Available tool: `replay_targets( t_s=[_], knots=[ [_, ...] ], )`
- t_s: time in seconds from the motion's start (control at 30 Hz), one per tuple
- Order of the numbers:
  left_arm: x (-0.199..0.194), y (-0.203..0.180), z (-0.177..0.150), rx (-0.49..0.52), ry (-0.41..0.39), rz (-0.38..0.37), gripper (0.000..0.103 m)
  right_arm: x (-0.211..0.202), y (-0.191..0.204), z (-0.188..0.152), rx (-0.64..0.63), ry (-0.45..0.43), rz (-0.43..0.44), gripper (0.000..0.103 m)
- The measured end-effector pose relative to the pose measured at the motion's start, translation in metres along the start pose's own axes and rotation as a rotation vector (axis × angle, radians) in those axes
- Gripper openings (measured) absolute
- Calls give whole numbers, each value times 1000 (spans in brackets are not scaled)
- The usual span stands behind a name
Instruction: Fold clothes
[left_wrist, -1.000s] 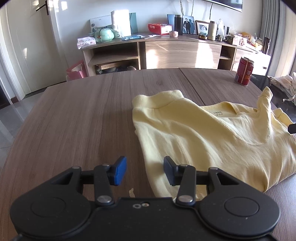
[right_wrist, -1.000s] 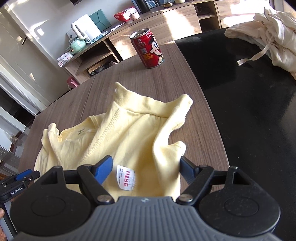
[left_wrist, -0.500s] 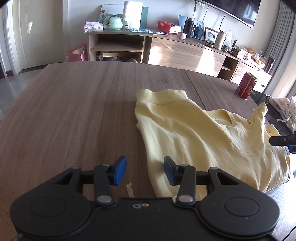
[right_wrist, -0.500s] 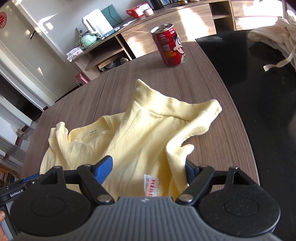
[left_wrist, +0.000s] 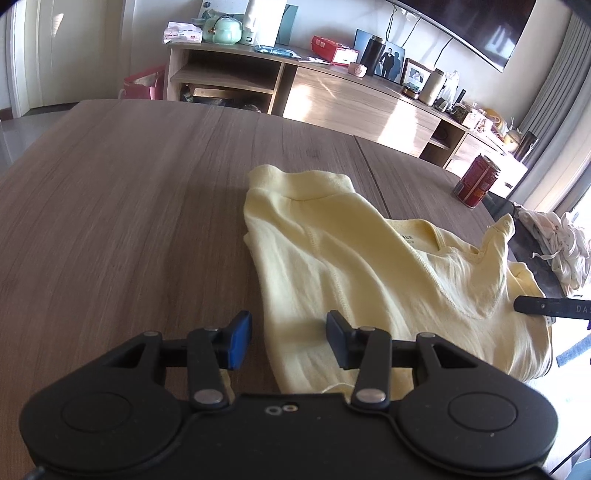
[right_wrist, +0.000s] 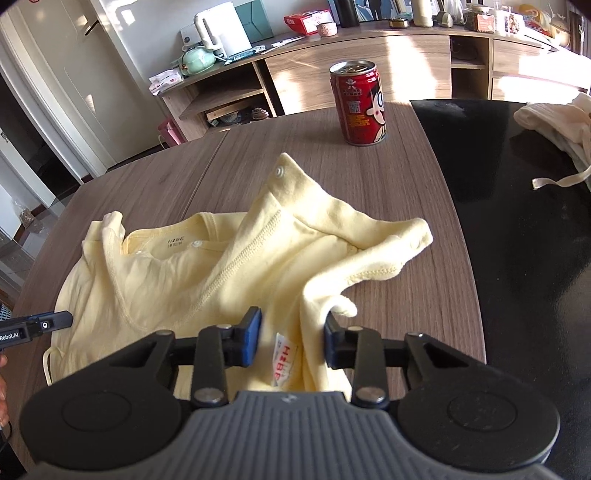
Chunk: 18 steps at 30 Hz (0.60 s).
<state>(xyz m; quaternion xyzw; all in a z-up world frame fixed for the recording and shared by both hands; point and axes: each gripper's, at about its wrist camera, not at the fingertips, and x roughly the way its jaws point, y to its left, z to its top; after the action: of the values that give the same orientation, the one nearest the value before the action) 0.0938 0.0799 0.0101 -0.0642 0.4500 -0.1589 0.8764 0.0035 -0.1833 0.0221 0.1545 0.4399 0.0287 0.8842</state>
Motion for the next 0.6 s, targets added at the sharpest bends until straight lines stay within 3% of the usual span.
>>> replay_targets(
  t_s=[0.2,0.6],
  knots=[
    [8,-5,3,5,3,-6,44,1,1,2,-19,-2,2,36],
    [14,-37,3,171,-10,81,42,6,3,4,-33,4,-7,36]
  ],
)
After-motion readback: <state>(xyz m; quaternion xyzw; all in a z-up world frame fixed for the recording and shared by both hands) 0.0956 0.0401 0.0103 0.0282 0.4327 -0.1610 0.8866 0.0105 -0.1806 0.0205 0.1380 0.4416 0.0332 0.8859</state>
